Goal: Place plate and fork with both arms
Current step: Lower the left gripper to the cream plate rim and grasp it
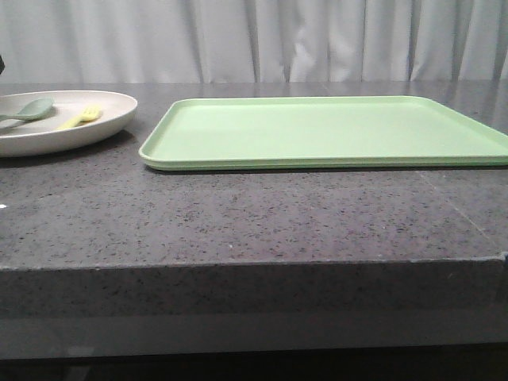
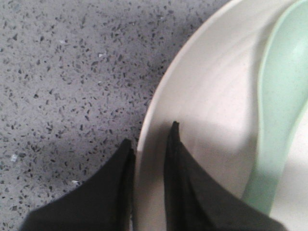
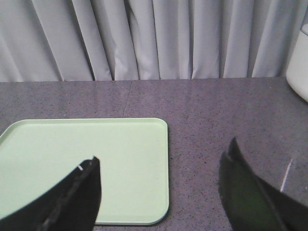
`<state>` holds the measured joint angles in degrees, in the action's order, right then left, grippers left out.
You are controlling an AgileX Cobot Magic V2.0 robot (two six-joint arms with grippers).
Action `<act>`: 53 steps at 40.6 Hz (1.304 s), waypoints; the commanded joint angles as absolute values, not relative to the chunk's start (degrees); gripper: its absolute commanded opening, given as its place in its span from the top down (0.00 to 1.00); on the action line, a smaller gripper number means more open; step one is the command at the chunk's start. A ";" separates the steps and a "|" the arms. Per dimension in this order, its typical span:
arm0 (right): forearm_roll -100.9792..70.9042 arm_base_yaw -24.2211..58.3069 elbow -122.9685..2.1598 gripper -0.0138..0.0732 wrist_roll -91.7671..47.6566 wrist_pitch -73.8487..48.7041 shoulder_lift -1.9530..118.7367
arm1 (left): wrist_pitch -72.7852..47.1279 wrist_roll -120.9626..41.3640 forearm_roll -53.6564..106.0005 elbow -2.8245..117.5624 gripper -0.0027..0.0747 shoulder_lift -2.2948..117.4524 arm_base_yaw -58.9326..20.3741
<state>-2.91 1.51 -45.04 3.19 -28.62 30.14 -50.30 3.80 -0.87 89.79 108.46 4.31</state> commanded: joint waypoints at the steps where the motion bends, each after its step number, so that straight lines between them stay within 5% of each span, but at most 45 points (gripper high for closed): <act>1: -2.29 1.41 -47.01 0.23 2.50 -23.44 30.73 | -49.33 3.91 -0.62 91.26 0.95 106.11 4.36; 53: -2.29 1.41 -47.01 0.23 2.50 -23.44 30.73 | -58.06 -8.97 18.80 100.43 0.99 104.54 9.49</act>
<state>-2.91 1.51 -45.04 3.19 -28.50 30.14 -58.34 -7.95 16.20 97.40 108.12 9.33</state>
